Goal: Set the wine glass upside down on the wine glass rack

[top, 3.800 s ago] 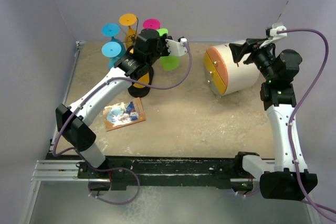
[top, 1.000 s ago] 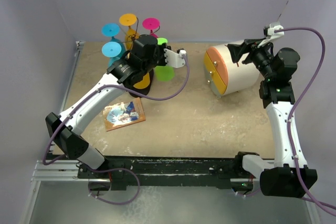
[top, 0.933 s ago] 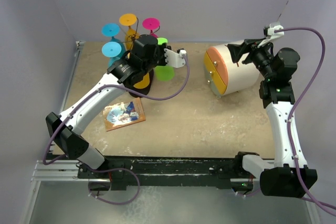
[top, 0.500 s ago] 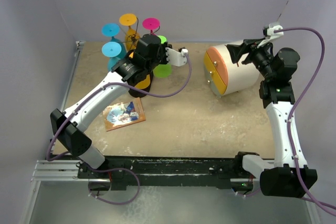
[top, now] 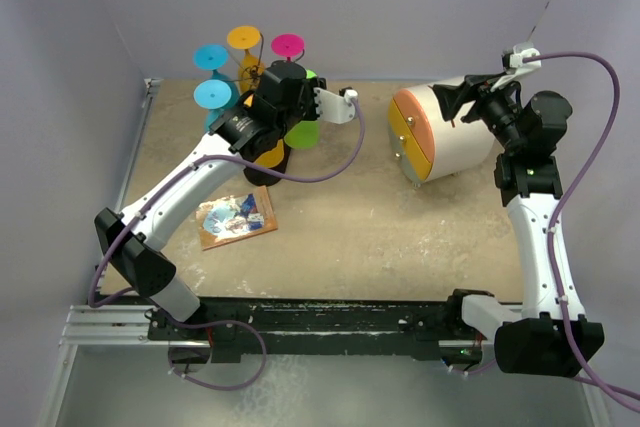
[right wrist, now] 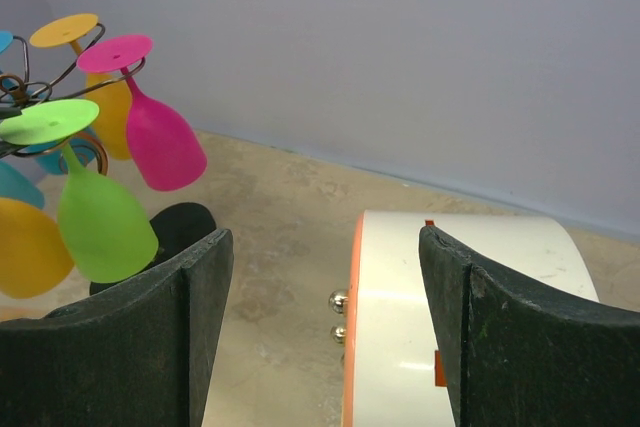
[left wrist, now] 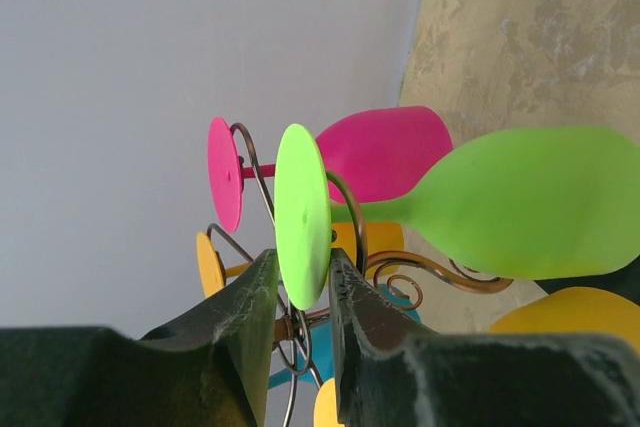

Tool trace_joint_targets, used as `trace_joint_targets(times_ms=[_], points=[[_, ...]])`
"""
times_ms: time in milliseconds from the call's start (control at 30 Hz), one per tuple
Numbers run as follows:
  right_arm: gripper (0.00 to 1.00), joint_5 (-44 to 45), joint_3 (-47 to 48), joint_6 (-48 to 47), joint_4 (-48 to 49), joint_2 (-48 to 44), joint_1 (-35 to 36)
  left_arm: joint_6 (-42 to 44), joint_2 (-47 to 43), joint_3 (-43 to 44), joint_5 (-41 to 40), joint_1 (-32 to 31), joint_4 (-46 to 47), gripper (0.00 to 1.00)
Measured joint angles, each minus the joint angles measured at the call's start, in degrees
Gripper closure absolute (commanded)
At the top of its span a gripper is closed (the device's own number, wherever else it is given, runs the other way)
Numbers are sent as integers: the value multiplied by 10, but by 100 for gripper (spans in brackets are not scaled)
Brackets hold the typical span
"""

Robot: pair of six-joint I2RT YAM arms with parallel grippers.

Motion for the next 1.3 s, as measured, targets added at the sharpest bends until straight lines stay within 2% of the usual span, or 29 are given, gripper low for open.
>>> trace_joint_targets(times_ms=[533,767,1067,1300], points=[[22,0,0,0,0,0,-1,-35,-2,14,27,0,-14,64],[22,0,0,0,0,0,-1,-57,-4,24,41,0,-24,56],[22,-2,0,0,0,0,-4,-86,-9,30,55,0,-49,54],[22,-2,-1,0,0,0,-6,-111,-17,30,76,0,-64,39]])
